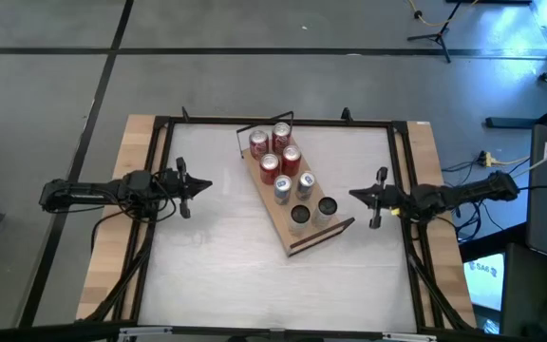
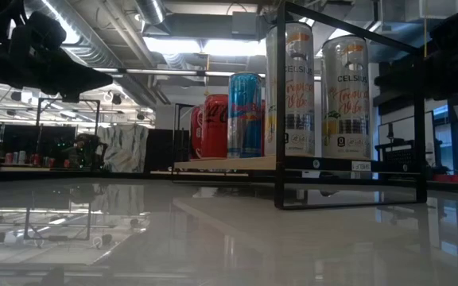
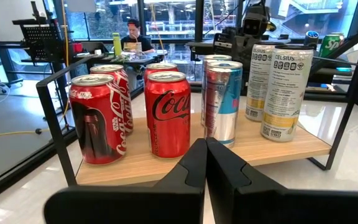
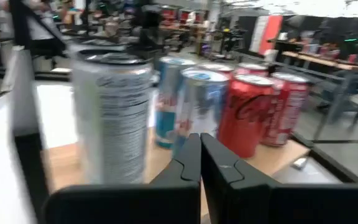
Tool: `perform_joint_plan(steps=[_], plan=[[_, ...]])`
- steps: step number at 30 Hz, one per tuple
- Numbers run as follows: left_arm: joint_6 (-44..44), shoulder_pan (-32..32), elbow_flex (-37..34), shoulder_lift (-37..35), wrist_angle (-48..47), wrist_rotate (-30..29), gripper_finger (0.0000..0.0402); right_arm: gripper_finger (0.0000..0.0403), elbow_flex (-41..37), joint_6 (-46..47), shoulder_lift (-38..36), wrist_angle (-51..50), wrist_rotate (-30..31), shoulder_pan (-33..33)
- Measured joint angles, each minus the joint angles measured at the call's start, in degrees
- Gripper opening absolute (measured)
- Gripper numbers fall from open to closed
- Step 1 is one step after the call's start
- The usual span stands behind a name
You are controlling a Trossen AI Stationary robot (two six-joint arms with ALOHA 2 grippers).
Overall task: Place canned beverage on shelf
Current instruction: Return to Home Position
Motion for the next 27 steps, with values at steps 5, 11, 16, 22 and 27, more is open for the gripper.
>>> perform_joint_plan(steps=[5, 11, 16, 22, 27], plan=[[0.00, 0.00, 0.00, 0.00, 0.00, 0.00, 0.0000, 0.0001, 0.00, 0.64, 0.00, -0.27, -2.81, -5.23], [-0.01, 0.00, 0.00, 0.00, 0.00, -0.08, 0.0000, 0.0001, 0.02, 4.97, -0.02, -2.21, -13.14, -8.45], [-0.05, -0.01, 0.00, 0.00, 0.00, -0.17, 0.0000, 0.0001, 0.02, 4.89, -0.02, -2.45, -15.00, -8.33], [-0.04, -0.02, 0.00, -0.01, 0.02, -0.20, 0.0000, 0.0001, 0.02, 6.55, 0.00, -2.66, -14.80, -8.33], [-0.03, 0.00, 0.01, 0.00, 0.02, -0.22, 0.0000, 0.0001, 0.02, 6.22, 0.00, -2.63, -14.80, -8.33]])
